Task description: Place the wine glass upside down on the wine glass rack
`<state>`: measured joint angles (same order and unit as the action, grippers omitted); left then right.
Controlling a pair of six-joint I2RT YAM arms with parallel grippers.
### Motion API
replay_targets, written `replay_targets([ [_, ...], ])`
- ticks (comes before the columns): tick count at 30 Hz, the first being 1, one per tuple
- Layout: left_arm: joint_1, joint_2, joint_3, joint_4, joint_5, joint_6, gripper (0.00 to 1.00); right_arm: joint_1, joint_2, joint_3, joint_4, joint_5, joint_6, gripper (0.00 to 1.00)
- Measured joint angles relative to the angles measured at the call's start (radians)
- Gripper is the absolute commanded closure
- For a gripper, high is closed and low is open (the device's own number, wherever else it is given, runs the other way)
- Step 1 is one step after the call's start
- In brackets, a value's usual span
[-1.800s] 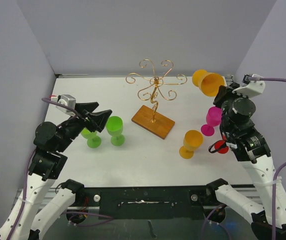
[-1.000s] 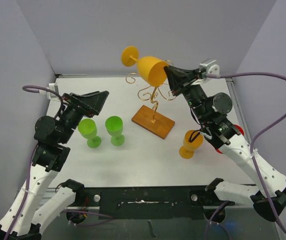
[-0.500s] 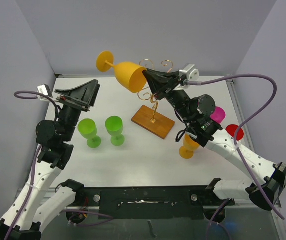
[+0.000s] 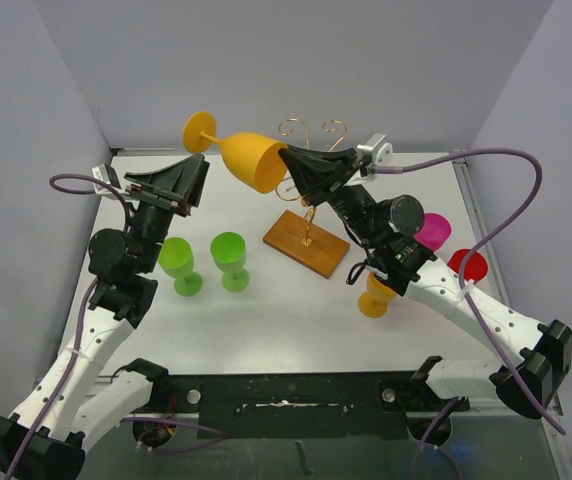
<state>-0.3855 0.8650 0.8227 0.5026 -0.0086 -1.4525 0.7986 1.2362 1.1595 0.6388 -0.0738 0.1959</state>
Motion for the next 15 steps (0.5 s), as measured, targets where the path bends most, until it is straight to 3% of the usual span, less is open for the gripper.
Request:
replay_targets([
  [15, 0.000, 0.016, 0.000, -0.015, -0.051, -0.006, 0.57, 0.000, 0.037, -0.031, 0.048, -0.054, 0.105, 1.00],
])
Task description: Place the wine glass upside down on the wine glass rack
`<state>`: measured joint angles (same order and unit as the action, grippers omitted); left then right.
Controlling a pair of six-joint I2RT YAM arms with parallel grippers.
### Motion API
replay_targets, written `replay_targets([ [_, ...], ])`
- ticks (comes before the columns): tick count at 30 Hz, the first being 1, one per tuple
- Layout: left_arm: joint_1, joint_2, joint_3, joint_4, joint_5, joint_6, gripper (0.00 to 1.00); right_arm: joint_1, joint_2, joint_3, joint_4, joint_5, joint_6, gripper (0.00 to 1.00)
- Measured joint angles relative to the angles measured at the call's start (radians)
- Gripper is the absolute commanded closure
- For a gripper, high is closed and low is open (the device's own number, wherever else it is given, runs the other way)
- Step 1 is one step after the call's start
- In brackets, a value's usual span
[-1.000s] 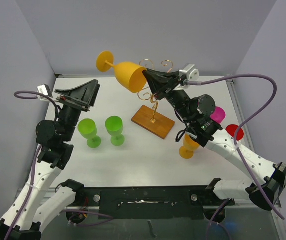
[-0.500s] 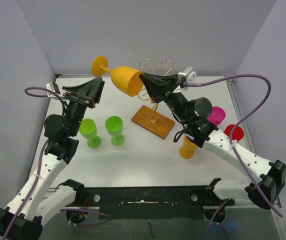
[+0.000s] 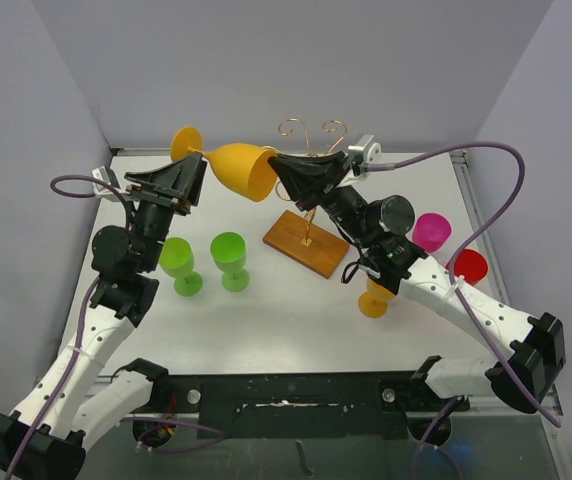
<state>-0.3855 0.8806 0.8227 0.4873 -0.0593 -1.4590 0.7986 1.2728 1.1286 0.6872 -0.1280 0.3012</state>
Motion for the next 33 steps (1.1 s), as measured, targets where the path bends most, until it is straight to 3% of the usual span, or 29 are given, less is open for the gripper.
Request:
replay_targets([
  [14, 0.019, 0.000, 0.001, -0.051, -0.033, 0.001, 0.64, 0.001, 0.050, 0.000, 0.011, -0.058, 0.046, 1.00],
  [23, 0.036, 0.001, 0.003, -0.056, -0.030, -0.007, 0.81, 0.000, 0.050, 0.000, 0.007, -0.089, 0.053, 1.00],
  [33, 0.049, 0.002, 0.024, -0.059, -0.026, -0.005, 0.80, -0.001, 0.050, 0.000, -0.040, -0.119, 0.059, 1.00],
])
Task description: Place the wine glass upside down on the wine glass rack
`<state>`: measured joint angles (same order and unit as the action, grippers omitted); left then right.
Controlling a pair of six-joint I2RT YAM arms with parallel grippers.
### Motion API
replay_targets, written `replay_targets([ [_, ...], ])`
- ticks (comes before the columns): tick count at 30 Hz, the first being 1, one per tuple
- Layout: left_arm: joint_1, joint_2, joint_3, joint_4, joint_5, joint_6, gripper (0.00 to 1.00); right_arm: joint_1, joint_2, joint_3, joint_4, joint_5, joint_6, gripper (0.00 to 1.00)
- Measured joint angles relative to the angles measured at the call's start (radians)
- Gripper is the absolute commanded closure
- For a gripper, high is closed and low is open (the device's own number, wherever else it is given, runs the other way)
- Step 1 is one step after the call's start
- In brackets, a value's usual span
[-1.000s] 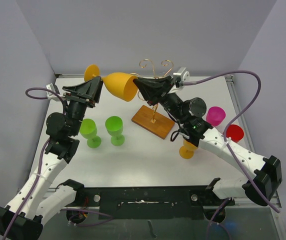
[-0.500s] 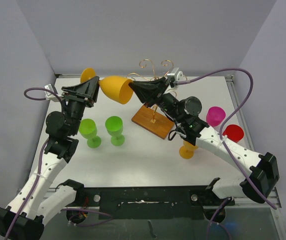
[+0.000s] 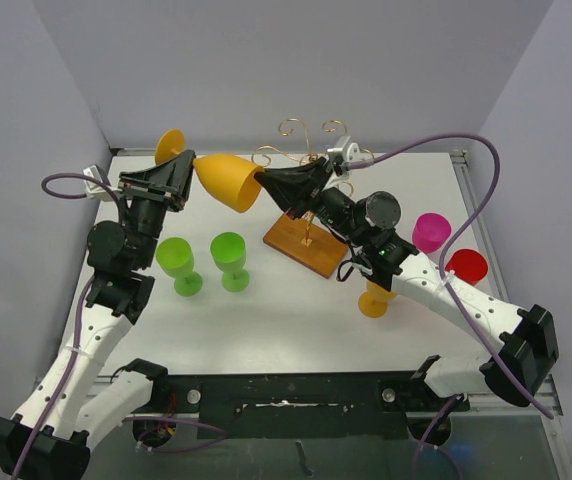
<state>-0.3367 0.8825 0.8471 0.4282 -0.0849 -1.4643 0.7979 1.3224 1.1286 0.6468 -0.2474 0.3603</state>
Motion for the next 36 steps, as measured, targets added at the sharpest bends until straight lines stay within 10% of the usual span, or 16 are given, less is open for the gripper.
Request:
replay_targets([
  [6, 0.010, 0.006, 0.002, -0.008, 0.017, -0.010, 0.78, 0.000, 0.001, 0.004, -0.026, -0.016, 0.015, 1.00],
  [12, 0.013, 0.010, 0.003, -0.008, 0.021, -0.030, 1.00, -0.002, 0.001, 0.004, -0.048, -0.019, 0.018, 0.93],
  [24, 0.034, 0.011, 0.009, -0.038, 0.026, 0.015, 1.00, -0.004, -0.038, -0.031, -0.129, -0.009, 0.032, 0.53],
  [36, 0.124, 0.020, 0.108, -0.254, 0.045, 0.533, 1.00, -0.004, -0.298, -0.149, -0.283, 0.153, -0.073, 0.42],
])
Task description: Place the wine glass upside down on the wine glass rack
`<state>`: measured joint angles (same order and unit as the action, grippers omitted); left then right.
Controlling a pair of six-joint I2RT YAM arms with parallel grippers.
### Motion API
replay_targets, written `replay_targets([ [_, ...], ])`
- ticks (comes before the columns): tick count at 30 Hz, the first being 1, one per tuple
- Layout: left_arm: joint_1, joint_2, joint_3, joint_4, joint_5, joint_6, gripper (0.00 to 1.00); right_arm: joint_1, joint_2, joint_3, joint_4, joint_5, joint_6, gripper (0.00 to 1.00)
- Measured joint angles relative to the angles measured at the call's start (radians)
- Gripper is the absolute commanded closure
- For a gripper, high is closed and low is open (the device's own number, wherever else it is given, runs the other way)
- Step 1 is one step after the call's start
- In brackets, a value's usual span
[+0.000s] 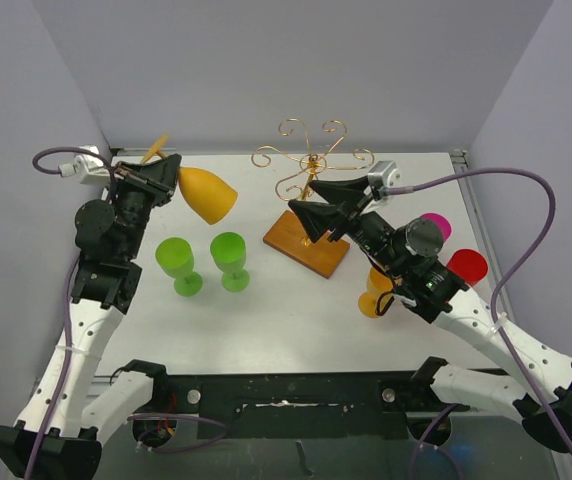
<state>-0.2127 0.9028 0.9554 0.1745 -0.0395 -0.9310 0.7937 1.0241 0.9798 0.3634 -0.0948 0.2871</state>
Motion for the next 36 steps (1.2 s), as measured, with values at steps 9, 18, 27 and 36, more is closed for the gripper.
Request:
replay_targets([
  [9, 0.003, 0.028, 0.063, -0.103, 0.163, 0.492, 1.00, 0.000, -0.100, -0.066, -0.039, 0.138, -0.052, 0.42],
  [18, -0.002, 0.124, 0.027, 0.062, 0.443, 0.647, 1.00, 0.000, -0.131, -0.109, -0.053, 0.229, -0.067, 0.42],
  [27, -0.003, 0.270, -0.031, 0.341, 0.681, 0.619, 1.00, -0.001, -0.174, -0.113, -0.060, 0.268, -0.071, 0.42],
  [36, -0.032, 0.377, -0.051, 0.575, 0.813, 0.531, 1.00, -0.001, -0.169, -0.113, -0.065, 0.268, -0.066, 0.42],
])
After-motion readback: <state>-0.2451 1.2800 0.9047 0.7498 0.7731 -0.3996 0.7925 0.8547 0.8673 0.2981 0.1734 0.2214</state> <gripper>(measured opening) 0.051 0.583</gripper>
